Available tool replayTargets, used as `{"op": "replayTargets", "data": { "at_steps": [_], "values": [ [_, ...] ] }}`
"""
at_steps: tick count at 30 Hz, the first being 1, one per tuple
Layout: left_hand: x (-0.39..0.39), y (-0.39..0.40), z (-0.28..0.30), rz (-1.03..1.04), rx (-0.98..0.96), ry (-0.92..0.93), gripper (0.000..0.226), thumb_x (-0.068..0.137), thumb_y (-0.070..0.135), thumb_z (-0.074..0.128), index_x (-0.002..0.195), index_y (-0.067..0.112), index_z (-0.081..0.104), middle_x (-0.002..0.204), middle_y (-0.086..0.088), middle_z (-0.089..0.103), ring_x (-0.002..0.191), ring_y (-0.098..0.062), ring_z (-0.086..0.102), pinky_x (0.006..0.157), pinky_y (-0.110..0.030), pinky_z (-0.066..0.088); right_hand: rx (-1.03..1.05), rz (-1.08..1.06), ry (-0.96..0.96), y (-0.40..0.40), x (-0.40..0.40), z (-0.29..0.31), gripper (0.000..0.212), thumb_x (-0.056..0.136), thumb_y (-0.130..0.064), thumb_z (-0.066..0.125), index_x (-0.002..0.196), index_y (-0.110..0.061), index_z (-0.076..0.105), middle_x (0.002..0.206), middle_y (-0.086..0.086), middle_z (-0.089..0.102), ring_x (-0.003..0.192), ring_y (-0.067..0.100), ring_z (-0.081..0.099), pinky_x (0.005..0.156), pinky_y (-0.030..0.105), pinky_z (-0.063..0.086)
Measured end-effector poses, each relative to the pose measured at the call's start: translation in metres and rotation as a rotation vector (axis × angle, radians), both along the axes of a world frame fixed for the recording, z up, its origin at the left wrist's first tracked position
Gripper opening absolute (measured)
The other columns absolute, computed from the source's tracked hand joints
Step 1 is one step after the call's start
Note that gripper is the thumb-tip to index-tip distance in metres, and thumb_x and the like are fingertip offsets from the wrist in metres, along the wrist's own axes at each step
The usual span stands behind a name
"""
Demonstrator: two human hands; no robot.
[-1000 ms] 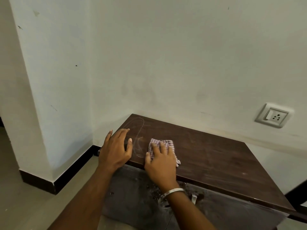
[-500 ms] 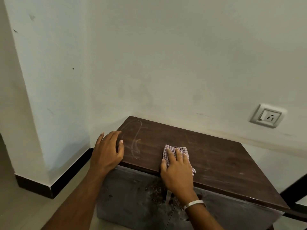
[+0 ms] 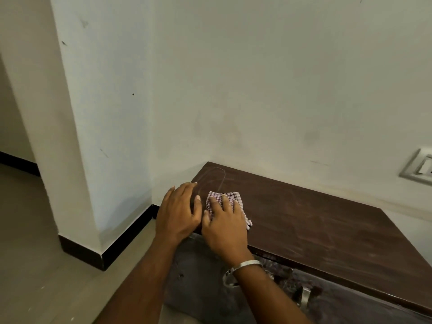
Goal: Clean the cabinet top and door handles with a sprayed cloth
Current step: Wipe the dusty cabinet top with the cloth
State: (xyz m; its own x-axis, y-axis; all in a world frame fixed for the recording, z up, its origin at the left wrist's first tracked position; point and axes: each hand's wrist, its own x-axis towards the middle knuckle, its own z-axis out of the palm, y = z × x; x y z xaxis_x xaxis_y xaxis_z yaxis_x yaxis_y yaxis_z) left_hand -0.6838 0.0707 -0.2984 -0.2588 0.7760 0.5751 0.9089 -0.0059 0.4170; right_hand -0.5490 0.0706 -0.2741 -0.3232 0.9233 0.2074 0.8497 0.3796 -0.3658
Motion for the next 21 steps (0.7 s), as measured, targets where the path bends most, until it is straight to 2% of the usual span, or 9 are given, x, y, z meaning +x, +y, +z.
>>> {"op": "replayTargets", "data": {
  "at_steps": [4,10,14,21],
  "values": [
    [0.0,-0.002,0.001,0.003,0.016,-0.001,0.055,0.09,0.042,0.027,0.131,0.015,0.053,0.132,-0.001,0.059,0.122,-0.017,0.053,0.114,-0.036,0.031,0.034,0.018,-0.045,0.01,0.023,0.001,0.058,0.097,-0.049,0.031,0.151,-0.029,0.027,0.161,0.006,0.021,0.149,0.026,0.014,0.123,0.042,0.012],
    [0.002,-0.003,0.001,-0.004,0.024,0.01,0.054,0.09,0.042,0.028,0.131,0.017,0.053,0.132,0.001,0.059,0.122,-0.016,0.053,0.115,-0.036,0.031,-0.015,-0.187,-0.114,0.042,0.066,0.006,0.059,0.098,-0.048,0.031,0.152,-0.025,0.025,0.161,0.011,0.019,0.148,0.031,0.014,0.122,0.043,0.01],
    [0.003,-0.002,-0.001,0.009,0.029,0.024,0.051,0.091,0.041,0.03,0.131,0.018,0.053,0.132,0.003,0.059,0.122,-0.013,0.053,0.115,-0.035,0.03,-0.037,-0.184,-0.103,0.055,0.037,0.005,0.06,0.097,-0.049,0.03,0.152,-0.025,0.023,0.162,0.009,0.015,0.148,0.034,0.011,0.122,0.047,0.01],
    [0.003,-0.003,-0.002,0.023,0.026,0.007,0.05,0.092,0.039,0.033,0.134,0.019,0.051,0.135,0.001,0.057,0.126,-0.013,0.05,0.115,-0.033,0.029,-0.031,-0.023,-0.071,0.076,-0.026,0.006,0.058,0.097,-0.048,0.033,0.151,-0.026,0.027,0.161,0.011,0.018,0.148,0.035,0.012,0.121,0.049,0.011]
  ]
}}
